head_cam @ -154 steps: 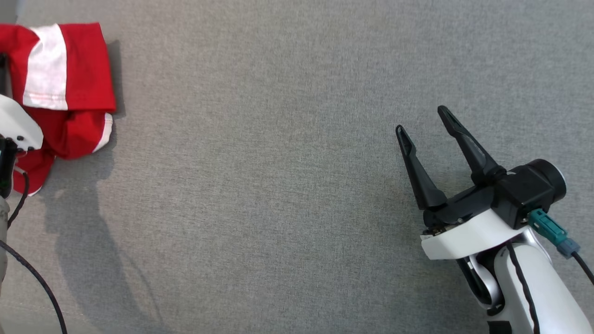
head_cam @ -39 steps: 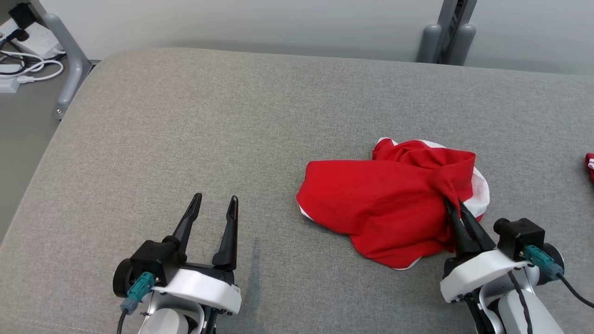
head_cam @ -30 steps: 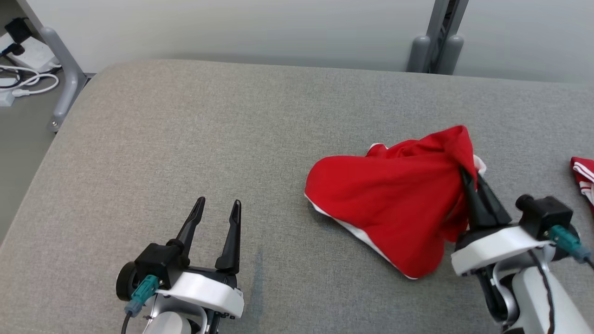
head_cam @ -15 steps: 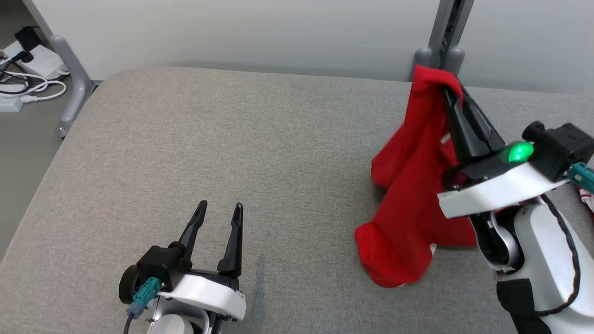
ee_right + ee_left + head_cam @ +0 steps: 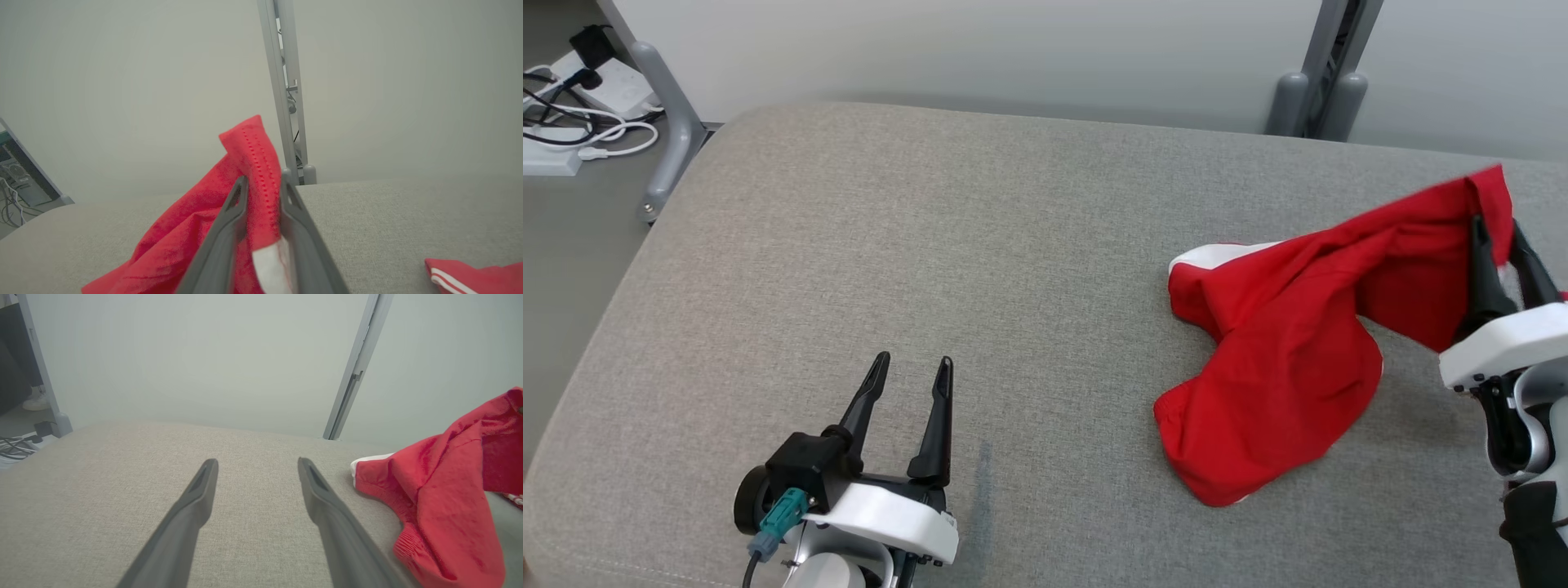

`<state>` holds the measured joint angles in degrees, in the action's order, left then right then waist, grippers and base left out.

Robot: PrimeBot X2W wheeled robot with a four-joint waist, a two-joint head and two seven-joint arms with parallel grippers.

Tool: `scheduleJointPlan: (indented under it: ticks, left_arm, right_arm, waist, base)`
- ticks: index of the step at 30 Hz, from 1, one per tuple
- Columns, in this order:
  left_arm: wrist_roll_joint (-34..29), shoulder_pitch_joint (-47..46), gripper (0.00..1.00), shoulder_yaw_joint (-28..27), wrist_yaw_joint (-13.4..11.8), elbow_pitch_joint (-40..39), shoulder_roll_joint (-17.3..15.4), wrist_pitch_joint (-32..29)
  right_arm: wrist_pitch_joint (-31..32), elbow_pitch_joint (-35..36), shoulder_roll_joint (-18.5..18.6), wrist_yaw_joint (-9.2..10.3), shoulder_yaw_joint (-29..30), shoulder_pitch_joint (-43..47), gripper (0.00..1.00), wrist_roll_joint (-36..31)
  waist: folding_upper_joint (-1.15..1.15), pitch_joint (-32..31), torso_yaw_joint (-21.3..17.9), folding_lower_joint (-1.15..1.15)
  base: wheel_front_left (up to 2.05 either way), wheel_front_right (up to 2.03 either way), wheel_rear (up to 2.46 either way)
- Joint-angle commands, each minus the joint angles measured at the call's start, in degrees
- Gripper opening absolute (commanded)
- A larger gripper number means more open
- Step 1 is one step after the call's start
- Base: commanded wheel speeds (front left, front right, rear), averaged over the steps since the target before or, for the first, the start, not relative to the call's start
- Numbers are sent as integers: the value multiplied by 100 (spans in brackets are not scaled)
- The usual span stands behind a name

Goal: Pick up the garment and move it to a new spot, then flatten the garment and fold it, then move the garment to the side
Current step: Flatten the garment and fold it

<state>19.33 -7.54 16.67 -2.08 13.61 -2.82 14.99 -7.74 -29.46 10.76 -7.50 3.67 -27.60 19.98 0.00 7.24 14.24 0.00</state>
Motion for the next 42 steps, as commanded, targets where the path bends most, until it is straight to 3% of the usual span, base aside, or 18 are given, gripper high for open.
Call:
scheduleJointPlan:
  ticks: [1, 8, 22, 33, 42]
  left_arm:
    - [26, -58, 100, -9, -14, -1, -20, 21]
    - [-25, -111, 100, -48, 3, 31, -20, 21]
    - [-117, -138, 100, -157, 28, -33, -20, 21]
    - [-143, -152, 100, -134, 70, 162, -21, 21]
    - [-192, -606, 100, 516, 564, 1039, -23, -20]
  right_arm:
    - [-20, -126, -41, 3, 126, -54, 100, -183]
    - [-307, -143, -290, 3, 110, -59, 100, -442]
    - [-456, 1576, -506, 3, -946, 1365, 100, 31]
    - [-469, 1838, -699, 3, -1116, 1833, 100, -63]
    - [-452, 1923, -737, 3, -1050, 1704, 100, -154]
  waist:
    - [0, 29, -25, 0]
    - [0, 41, -268, 0]
    - [0, -63, -909, 0]
    - [0, -23, -1378, 0]
    - [0, 244, -1748, 0]
  base:
    - [0, 0, 0]
    - [0, 0, 0]
    - [0, 0, 0]
    - [0, 0, 0]
    - [0, 0, 0]
